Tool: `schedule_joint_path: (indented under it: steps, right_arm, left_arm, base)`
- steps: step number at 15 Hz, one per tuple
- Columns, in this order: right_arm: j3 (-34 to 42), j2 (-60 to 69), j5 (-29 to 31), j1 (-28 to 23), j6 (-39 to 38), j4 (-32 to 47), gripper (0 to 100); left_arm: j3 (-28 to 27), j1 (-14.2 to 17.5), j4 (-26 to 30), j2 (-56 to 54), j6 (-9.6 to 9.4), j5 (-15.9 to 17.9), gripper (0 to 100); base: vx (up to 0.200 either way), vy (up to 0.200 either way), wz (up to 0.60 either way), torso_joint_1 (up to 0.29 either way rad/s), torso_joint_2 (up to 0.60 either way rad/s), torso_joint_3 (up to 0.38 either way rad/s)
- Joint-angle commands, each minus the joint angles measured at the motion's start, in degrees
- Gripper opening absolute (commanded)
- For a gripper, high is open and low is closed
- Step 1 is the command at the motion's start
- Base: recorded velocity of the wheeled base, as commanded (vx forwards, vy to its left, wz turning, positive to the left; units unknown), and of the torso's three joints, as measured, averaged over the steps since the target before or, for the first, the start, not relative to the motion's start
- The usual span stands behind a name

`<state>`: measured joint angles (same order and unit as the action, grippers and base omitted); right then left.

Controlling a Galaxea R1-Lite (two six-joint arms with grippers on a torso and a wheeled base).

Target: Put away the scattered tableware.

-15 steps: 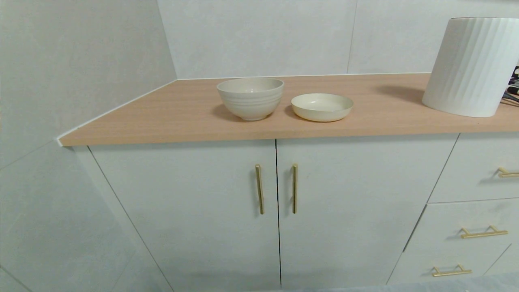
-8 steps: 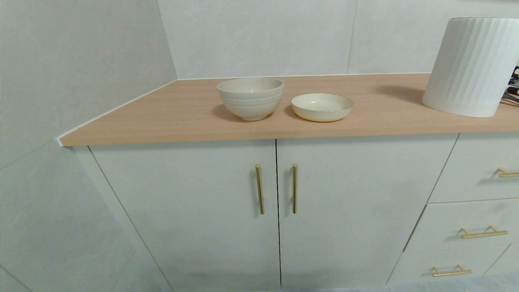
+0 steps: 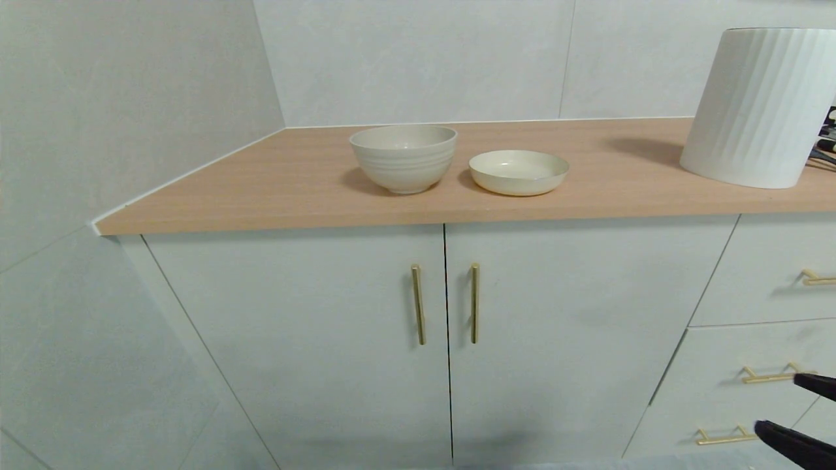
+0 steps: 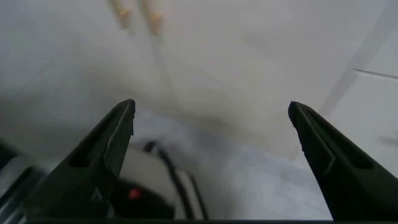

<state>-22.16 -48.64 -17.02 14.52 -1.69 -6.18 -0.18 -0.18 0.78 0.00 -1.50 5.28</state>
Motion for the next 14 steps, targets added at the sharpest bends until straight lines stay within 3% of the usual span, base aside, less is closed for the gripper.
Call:
schedule_joint_path:
  steps: [1,7,10,14]
  right_arm:
    - [-4.6,-19.0,-0.1,9.0,-0.6,-7.6,100]
    - [-9.8,-37.8,-0.4,20.2,-3.6,-22.8,100]
    - [-14.0,-46.8,-0.4,23.0,-4.4,-29.8,100]
    - [-20.8,-52.9,-0.4,24.0,-8.1,-30.9,100]
  left_arm:
    - [0.0,0.0,0.0,0.0,0.01,0.0,100]
    - [0.0,0.0,0.0,0.0,0.01,0.0,100]
    - [0.0,0.0,0.0,0.0,0.01,0.0,100]
    - [0.0,0.0,0.0,0.0,-0.08,0.0,100]
  base:
    - [0.0,0.0,0.0,0.0,0.0,0.0]
    - [0.0,0.0,0.0,0.0,0.0,0.0]
    - [0.0,0.0,0.0,0.0,0.0,0.0]
    - [0.0,0.0,0.0,0.0,0.0,0.0]
